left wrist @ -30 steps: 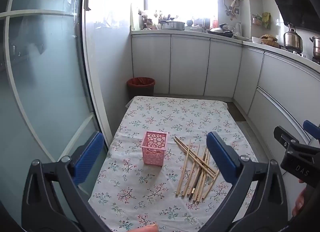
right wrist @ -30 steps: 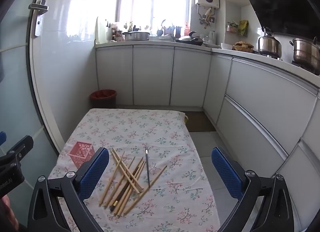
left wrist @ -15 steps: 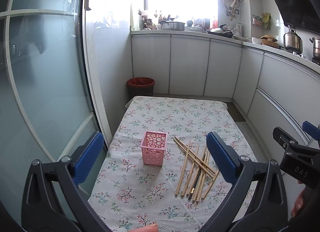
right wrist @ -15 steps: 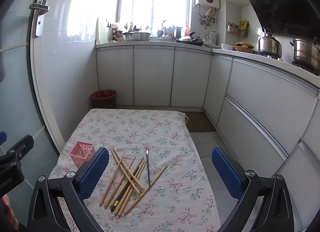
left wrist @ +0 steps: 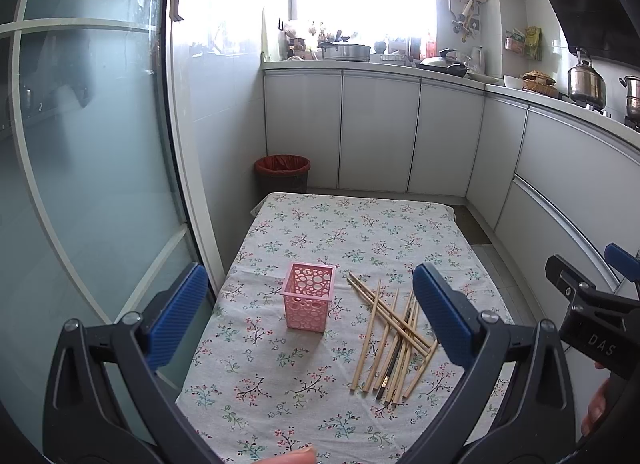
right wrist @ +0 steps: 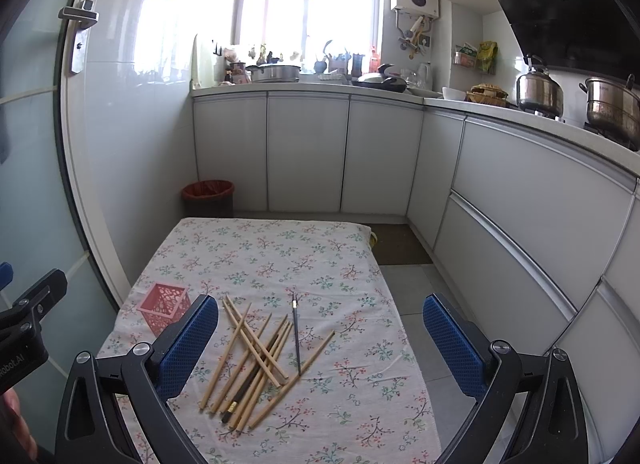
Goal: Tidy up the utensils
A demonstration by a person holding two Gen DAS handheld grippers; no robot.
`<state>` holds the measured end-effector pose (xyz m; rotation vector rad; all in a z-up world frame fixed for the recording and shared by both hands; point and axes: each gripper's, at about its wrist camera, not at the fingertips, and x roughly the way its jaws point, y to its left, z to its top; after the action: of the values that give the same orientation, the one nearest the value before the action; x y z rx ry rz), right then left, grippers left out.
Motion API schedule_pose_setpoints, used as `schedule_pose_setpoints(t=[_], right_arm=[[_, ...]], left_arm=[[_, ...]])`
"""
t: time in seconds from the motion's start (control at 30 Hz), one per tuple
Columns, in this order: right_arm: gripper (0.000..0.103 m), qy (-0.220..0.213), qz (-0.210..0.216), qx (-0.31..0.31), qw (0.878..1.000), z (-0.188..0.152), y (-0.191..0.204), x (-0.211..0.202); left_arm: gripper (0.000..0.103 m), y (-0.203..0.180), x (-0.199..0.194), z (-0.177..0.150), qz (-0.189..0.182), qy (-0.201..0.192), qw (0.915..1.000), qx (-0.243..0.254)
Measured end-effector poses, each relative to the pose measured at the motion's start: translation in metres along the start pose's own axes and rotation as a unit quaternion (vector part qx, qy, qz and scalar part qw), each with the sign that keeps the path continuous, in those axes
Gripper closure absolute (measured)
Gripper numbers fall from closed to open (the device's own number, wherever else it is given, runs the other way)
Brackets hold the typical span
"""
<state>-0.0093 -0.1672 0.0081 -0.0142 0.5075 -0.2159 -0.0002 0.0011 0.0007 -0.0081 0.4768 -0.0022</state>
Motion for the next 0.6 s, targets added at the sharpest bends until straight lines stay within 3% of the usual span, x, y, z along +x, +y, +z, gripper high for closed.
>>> schedule_pose_setpoints(t=[0.6], right_arm=[[0.000, 0.000, 0.000, 0.000, 1.000, -0.0005, 0.0002, 0.0000]], left_arm=[[0.001, 0.0001, -0.0011, 0.0012, 0.000, -0.001, 1.0000, -0.001]])
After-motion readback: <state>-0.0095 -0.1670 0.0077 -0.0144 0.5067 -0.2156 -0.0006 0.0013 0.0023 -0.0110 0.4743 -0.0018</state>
